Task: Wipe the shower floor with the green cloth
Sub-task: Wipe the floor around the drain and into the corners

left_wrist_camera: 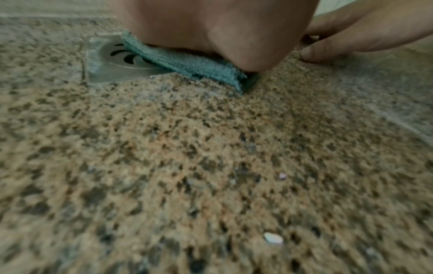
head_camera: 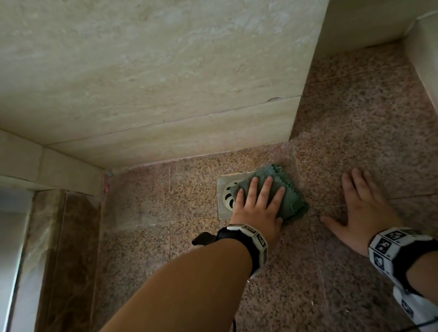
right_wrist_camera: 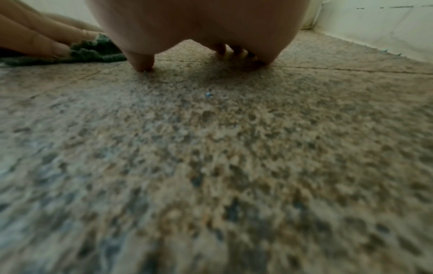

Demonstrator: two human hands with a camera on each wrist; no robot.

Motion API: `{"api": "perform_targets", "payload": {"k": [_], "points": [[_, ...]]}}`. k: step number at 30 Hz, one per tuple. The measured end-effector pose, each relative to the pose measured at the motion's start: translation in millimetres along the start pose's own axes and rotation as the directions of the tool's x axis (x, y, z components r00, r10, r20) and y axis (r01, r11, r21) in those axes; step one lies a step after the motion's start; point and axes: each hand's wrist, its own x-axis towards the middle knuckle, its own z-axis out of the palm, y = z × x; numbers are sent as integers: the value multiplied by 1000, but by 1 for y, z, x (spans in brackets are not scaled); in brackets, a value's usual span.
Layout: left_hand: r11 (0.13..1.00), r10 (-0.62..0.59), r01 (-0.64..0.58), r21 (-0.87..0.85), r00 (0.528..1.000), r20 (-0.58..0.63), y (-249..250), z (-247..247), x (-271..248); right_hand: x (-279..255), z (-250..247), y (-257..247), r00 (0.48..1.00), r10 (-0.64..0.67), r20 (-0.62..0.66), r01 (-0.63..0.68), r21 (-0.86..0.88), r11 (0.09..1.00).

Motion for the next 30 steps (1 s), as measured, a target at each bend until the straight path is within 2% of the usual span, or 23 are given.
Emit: {"api": "perform_targets", "payload": {"k": [9, 14, 17, 19, 21, 23, 27, 30], "points": [[999, -18, 19, -28, 1000, 4, -5, 0, 3, 0, 0, 2, 1000, -10, 9, 10, -2, 1000], [959, -245, 240, -152, 969, -12, -41, -6, 7, 0, -3, 2, 999, -12, 45, 12, -3, 1000], [867, -444, 428, -254, 896, -4, -62, 2, -1, -1, -6, 1, 999, -8, 50, 9, -5, 1000], [826, -506, 482, -293, 862, -8, -69, 7, -7, -1, -6, 1, 999, -9, 53, 10, -12, 1000], [841, -480, 457, -290, 877, -10, -69, 11, -13, -1, -7, 1, 998, -14, 57, 14, -13, 1000], [887, -407, 390, -245, 913, -17, -68, 16, -20, 0, -5, 2, 998, -12, 54, 13, -5, 1000], [987, -148, 147, -64, 989, -13, -62, 30, -45, 0, 0, 4, 1000, -24, 10, 24, -10, 1000], [999, 48, -48, -3, 998, 33, -47, 33, -52, 0, 3, 6, 999, -30, -15, 30, -20, 999]]}}
